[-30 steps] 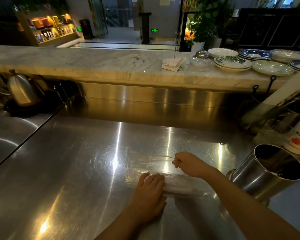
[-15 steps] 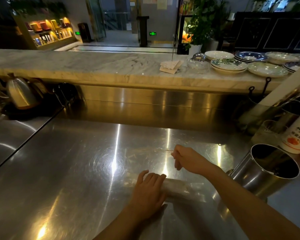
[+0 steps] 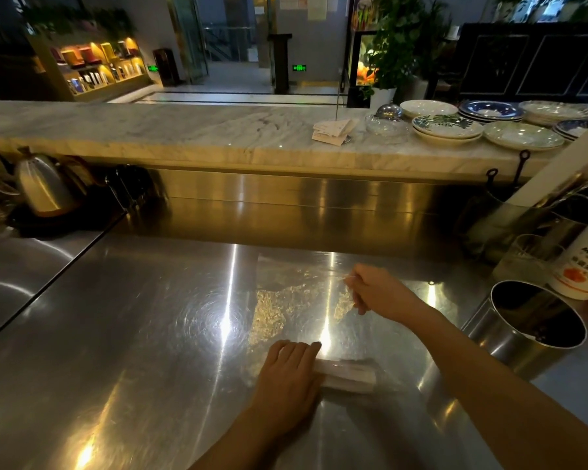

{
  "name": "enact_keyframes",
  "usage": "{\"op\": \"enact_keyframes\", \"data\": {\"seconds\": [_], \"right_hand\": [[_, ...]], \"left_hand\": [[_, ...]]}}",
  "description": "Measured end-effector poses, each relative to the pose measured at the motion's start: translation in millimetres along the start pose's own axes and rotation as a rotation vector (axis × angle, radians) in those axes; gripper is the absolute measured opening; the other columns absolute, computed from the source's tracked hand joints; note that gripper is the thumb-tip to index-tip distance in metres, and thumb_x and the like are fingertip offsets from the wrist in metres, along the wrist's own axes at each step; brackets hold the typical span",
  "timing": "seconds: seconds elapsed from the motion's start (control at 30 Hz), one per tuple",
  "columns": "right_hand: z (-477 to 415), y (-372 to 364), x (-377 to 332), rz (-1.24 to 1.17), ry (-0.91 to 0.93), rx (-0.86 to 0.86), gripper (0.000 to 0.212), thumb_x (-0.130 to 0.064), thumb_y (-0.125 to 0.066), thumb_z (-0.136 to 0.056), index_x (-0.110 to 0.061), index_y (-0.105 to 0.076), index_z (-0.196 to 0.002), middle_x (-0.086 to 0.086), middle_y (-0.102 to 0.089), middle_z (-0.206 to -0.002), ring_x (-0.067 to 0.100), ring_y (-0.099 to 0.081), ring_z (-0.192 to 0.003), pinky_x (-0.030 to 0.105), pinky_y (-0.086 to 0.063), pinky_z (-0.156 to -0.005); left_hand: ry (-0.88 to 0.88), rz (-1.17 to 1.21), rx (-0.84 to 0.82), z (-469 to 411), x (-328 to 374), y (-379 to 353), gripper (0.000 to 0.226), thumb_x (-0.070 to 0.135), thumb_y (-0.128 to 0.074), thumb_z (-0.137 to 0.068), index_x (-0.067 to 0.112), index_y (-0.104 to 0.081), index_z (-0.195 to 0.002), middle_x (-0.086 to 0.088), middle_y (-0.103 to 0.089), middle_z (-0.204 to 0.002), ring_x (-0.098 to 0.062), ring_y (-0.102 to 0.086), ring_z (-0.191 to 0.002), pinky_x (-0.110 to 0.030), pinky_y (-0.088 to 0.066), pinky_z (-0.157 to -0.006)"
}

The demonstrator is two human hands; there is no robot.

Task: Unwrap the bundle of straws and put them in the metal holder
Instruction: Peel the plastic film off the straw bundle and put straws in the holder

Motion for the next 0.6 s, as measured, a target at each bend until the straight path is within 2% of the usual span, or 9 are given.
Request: {"op": "enact_keyframes", "data": {"seconds": [0.07, 0.13, 0.2, 0.27, 0.33, 0.4, 0.5, 0.57, 0.6], "right_hand": [[-3.0, 9.3, -3.8, -0.026, 0.008, 0.033, 0.026, -0.021, -0.040, -0.095, -0.018, -0.045, -0.069, 0.005, -0.057, -0.062, 0.014, -0.057, -0.053, 0.029, -0.050, -0.058], [-6.1, 18.8, -8.8, -0.028, 0.027, 0.054, 0.024, -0.020, -0.040, -0.095, -0.016, -0.046, -0.072, 0.004, -0.056, -0.062, 0.011, -0.056, -0.052, 0.024, -0.049, -0.055], [-7.8, 27.4, -13.8, -0.024, 0.049, 0.068, 0.022, -0.021, -0.040, -0.095, -0.016, -0.048, -0.075, 0.003, -0.057, -0.062, 0.010, -0.056, -0.053, 0.021, -0.047, -0.053], [-7.9, 34.5, -18.7, -0.025, 0.079, 0.090, 0.024, -0.020, -0.040, -0.095, -0.017, -0.048, -0.073, 0.003, -0.057, -0.063, 0.010, -0.057, -0.053, 0.022, -0.050, -0.055], [-7.3, 40.5, -23.4, -0.035, 0.102, 0.117, 0.025, -0.019, -0.040, -0.094, -0.019, -0.047, -0.071, 0.003, -0.057, -0.064, 0.012, -0.057, -0.055, 0.027, -0.052, -0.060], [-6.4, 44.7, -27.1, -0.051, 0.116, 0.125, 0.025, -0.019, -0.041, -0.094, -0.020, -0.047, -0.071, 0.003, -0.058, -0.065, 0.013, -0.058, -0.056, 0.030, -0.053, -0.063], [-4.9, 48.8, -30.7, -0.064, 0.129, 0.120, 0.024, -0.020, -0.042, -0.094, -0.020, -0.048, -0.071, 0.003, -0.057, -0.065, 0.013, -0.056, -0.056, 0.028, -0.053, -0.060], [-4.1, 51.7, -32.2, -0.074, 0.134, 0.127, 0.024, -0.019, -0.042, -0.094, -0.019, -0.048, -0.071, 0.002, -0.056, -0.065, 0.011, -0.055, -0.055, 0.023, -0.052, -0.056], [-3.9, 53.6, -32.8, -0.076, 0.135, 0.133, 0.024, -0.019, -0.043, -0.094, -0.019, -0.048, -0.071, 0.002, -0.056, -0.065, 0.010, -0.055, -0.054, 0.021, -0.051, -0.054]], "left_hand": [[-0.020, -0.020, -0.023, 1.8, 1.1, 1.6, 0.041, 0.044, -0.061, -0.072, 0.023, -0.060, -0.108, 0.008, -0.065, -0.093, -0.011, -0.058, -0.084, -0.027, -0.050, -0.082], [-0.042, 0.022, -0.024, 6.0, 3.2, 0.5, 0.031, 0.044, -0.060, -0.074, 0.023, -0.061, -0.098, 0.002, -0.063, -0.100, -0.015, -0.056, -0.089, -0.028, -0.052, -0.082], [-0.026, 0.013, -0.035, 10.2, 3.0, -2.5, 0.029, 0.047, -0.057, -0.077, 0.025, -0.059, -0.095, -0.003, -0.061, -0.119, -0.019, -0.058, -0.105, -0.032, -0.047, -0.093], [-0.025, -0.025, -0.052, 13.5, 3.0, -5.0, 0.034, 0.049, -0.054, -0.079, 0.024, -0.060, -0.101, -0.004, -0.057, -0.131, -0.021, -0.054, -0.119, -0.036, -0.034, -0.101], [-0.021, -0.042, -0.070, 15.4, 2.9, -6.4, 0.042, 0.049, -0.052, -0.081, 0.020, -0.061, -0.110, -0.001, -0.059, -0.129, -0.018, -0.054, -0.120, -0.039, -0.032, -0.104], [-0.006, -0.015, -0.039, 15.2, 1.8, -4.6, 0.041, 0.048, -0.048, -0.083, 0.020, -0.061, -0.109, 0.004, -0.066, -0.117, -0.014, -0.059, -0.111, -0.037, -0.038, -0.106], [0.028, 0.013, -0.012, 13.6, 0.0, -1.2, 0.040, 0.044, -0.046, -0.079, 0.024, -0.057, -0.112, 0.008, -0.066, -0.100, -0.009, -0.055, -0.096, -0.031, -0.032, -0.096], [0.022, -0.014, -0.010, 14.5, 0.0, -0.1, 0.044, 0.048, -0.048, -0.078, 0.025, -0.058, -0.114, 0.003, -0.065, -0.100, -0.011, -0.044, -0.098, -0.030, -0.030, -0.094], [0.017, -0.008, -0.008, 16.2, 0.4, 0.2, 0.042, 0.053, -0.050, -0.077, 0.028, -0.060, -0.109, -0.001, -0.063, -0.107, -0.014, -0.042, -0.104, -0.032, -0.033, -0.096]]}}
Point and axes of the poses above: each hand's wrist, its own z-axis away from the middle knuckle, its own y-axis out of the back of the hand, x = y × z, the point moved 4 cm from there along -z, towards the middle knuckle
